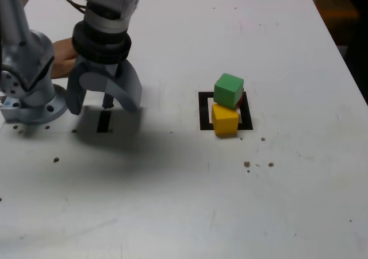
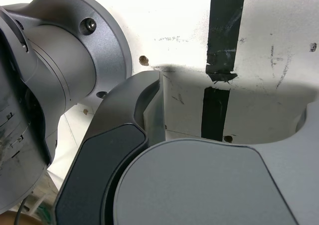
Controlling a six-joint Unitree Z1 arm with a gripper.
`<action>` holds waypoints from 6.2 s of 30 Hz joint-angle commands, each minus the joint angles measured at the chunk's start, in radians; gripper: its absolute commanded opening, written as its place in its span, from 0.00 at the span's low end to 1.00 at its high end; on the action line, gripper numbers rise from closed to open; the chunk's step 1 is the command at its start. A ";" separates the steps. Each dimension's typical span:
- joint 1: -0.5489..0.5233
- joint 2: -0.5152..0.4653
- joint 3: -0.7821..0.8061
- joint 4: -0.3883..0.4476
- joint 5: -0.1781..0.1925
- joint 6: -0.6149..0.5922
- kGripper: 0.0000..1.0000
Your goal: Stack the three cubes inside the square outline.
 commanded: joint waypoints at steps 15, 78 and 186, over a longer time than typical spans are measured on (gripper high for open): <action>-0.010 -0.076 -0.072 0.102 0.013 0.012 0.99; -0.013 0.458 -0.951 0.357 0.230 0.280 0.40; -0.026 0.406 -0.814 0.273 0.177 -0.019 0.98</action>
